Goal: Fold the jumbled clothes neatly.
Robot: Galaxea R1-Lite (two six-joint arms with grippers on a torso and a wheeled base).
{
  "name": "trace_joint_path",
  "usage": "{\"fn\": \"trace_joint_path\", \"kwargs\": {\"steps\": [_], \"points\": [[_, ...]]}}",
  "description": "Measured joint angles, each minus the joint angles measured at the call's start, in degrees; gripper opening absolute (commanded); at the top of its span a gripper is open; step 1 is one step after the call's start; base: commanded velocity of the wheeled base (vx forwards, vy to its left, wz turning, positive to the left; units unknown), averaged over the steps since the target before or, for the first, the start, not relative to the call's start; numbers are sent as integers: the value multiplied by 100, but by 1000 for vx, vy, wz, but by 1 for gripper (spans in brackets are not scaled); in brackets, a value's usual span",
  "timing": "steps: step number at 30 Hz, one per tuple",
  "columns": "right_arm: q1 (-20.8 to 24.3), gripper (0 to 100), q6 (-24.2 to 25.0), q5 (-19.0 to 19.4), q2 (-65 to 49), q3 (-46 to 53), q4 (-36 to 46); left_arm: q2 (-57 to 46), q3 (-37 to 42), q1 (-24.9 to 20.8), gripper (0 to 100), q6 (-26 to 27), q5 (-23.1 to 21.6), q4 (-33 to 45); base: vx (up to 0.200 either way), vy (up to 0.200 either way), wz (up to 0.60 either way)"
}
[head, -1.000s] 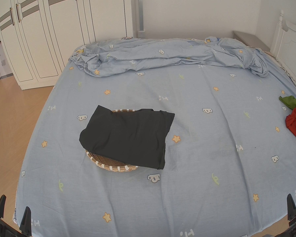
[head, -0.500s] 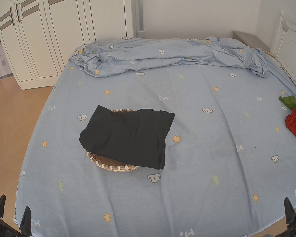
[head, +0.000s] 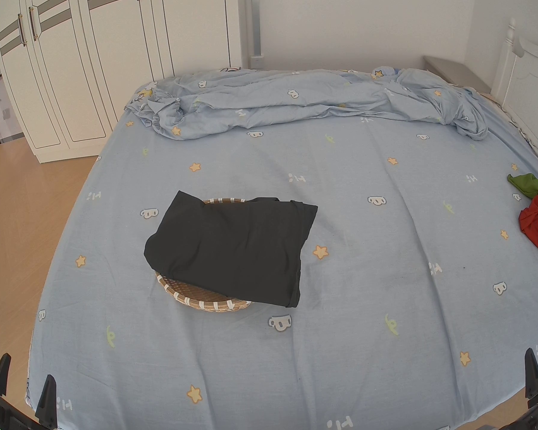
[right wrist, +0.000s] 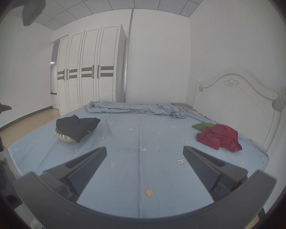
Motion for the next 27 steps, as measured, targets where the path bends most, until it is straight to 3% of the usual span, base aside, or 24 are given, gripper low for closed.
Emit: {"fn": "trace_joint_path", "kwargs": {"steps": [9, 17, 27], "points": [[0, 100, 354, -276, 0, 0, 33, 0, 0, 5, 100, 2, 0, 0, 0, 0, 0], [0, 100, 494, 104, 0, 2, 436, 0, 0, 0, 100, 2, 0, 0, 0, 0, 0], [0, 100, 680, 50, 0, 0, 407, 0, -2, 5, 100, 2, 0, 0, 0, 0, 0]]}}
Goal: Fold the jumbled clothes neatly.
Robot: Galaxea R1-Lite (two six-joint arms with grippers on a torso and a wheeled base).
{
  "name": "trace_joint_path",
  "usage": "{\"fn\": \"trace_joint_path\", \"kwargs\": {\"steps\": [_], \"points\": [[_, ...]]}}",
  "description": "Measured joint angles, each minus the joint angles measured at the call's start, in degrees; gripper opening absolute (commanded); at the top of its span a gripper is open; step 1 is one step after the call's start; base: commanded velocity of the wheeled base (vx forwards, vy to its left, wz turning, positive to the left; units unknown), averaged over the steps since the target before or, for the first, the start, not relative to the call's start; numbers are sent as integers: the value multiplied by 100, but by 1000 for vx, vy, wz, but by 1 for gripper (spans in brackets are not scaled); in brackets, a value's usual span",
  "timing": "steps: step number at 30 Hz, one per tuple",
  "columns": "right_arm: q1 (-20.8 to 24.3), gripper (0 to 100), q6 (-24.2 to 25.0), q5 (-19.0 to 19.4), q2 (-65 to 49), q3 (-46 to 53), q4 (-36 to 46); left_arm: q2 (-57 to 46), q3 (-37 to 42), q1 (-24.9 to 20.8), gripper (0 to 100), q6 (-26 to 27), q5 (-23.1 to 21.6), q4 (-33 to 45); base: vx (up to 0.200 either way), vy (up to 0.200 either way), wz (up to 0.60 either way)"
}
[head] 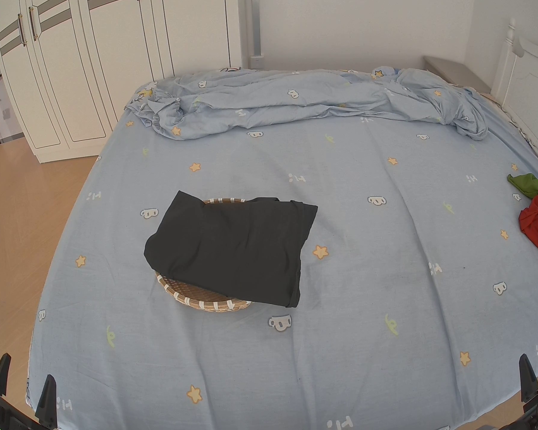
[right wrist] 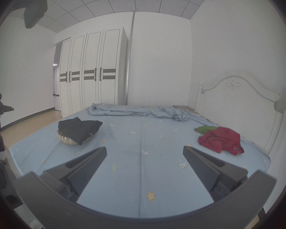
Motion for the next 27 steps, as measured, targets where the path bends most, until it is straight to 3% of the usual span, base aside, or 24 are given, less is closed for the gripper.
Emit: {"fn": "trace_joint_path", "kwargs": {"steps": [27], "points": [[0, 100, 0, -6, 0, 0, -5, 0, 0, -5, 100, 0, 4, 0, 0, 0, 0]]}}
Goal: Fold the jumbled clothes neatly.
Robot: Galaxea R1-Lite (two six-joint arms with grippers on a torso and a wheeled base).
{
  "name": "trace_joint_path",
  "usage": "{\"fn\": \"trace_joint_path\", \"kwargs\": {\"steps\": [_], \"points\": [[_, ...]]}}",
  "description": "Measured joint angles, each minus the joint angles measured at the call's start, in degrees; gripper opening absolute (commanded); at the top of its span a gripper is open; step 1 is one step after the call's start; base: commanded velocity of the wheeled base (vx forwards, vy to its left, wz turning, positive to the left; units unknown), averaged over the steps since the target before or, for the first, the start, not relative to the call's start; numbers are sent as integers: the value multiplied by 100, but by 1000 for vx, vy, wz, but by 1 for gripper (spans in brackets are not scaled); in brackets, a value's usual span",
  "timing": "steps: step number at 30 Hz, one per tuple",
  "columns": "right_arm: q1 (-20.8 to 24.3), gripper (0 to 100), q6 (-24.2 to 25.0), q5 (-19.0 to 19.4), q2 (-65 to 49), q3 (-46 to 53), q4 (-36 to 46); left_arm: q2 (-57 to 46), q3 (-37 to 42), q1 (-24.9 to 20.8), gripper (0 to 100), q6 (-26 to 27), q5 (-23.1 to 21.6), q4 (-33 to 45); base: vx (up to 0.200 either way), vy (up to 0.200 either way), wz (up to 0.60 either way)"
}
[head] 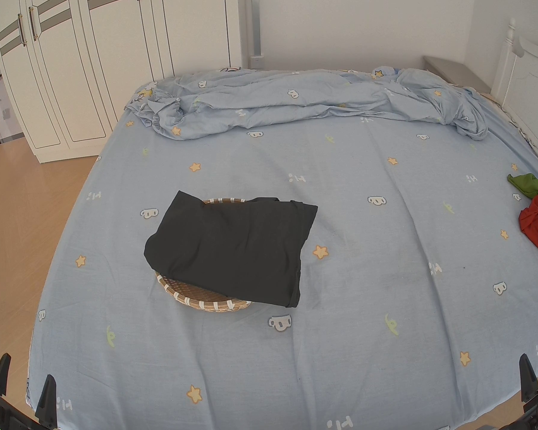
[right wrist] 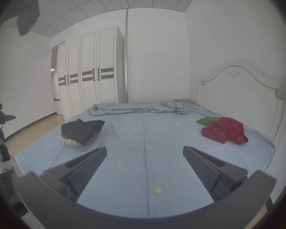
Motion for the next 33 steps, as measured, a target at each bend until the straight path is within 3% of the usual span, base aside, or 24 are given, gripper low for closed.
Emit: {"fn": "trace_joint_path", "kwargs": {"steps": [6, 21, 33], "points": [[0, 100, 0, 0, 0, 0, 0, 0, 0, 2, 100, 2, -4, -2, 0, 0, 0], [-2, 100, 0, 0, 0, 0, 0, 1, 2, 0, 100, 89, -15, -10, -200, 0, 0], [0, 100, 0, 0, 0, 0, 0, 1, 0, 5, 100, 87, -15, -7, 0, 0, 0]]}}
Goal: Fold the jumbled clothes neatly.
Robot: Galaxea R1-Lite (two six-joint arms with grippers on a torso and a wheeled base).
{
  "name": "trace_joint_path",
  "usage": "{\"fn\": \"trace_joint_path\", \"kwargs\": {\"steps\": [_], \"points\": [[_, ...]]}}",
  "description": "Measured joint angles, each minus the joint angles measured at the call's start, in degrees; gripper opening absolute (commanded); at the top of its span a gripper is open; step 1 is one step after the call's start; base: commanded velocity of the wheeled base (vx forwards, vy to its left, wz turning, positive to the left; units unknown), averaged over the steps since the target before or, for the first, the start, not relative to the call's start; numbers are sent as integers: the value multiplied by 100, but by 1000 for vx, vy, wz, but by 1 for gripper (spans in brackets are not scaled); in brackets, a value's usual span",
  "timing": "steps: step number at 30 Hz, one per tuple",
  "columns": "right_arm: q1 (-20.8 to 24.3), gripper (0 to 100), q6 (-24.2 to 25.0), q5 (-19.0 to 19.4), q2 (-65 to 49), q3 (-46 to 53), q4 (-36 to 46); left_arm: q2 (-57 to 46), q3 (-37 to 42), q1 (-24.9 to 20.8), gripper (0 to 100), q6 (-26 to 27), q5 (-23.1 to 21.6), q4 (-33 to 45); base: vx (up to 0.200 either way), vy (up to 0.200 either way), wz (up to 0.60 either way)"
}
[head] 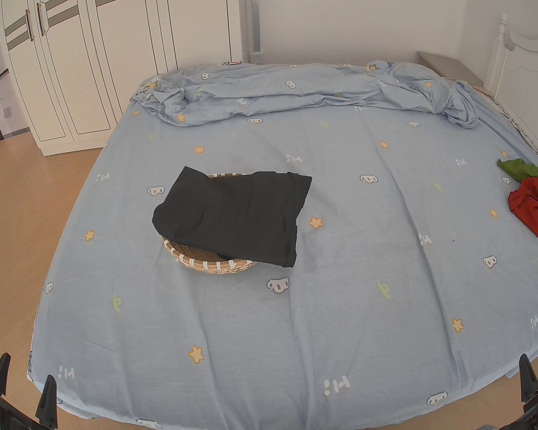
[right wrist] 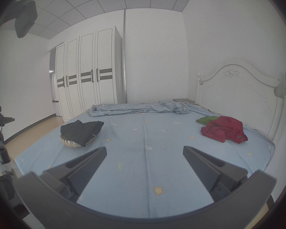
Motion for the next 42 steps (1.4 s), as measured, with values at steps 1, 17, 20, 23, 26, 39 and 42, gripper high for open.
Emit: {"fn": "trace_joint_path", "kwargs": {"steps": [1, 17, 20, 23, 26, 39, 42], "points": [[0, 100, 0, 0, 0, 0, 0, 0, 0, -5, 100, 0, 0, 0, 0, 0, 0], [-5, 100, 0, 0, 0, 0, 0, 2, 0, -7, 100, -40, 0, -2, 0, -138, 0], [0, 100, 0, 0, 0, 0, 0, 2, 0, -5, 100, -38, -2, 0, 0, -200, 0], [0, 100, 0, 5, 0, 0, 0, 2, 0, 0, 100, -13, 0, -2, 0, -200, 0], [0, 100, 0, 0, 0, 0, 0, 2, 0, 0, 100, -11, 0, -2, 0, -200, 0], [0, 100, 0, 0, 0, 0, 2, 2, 2, -5, 100, -1, 0, -2, 0, -200, 0], [0, 100, 0, 2, 0, 2, 2, 2, -2, 2, 100, -1, 0, 0, 0, -200, 0]]}}
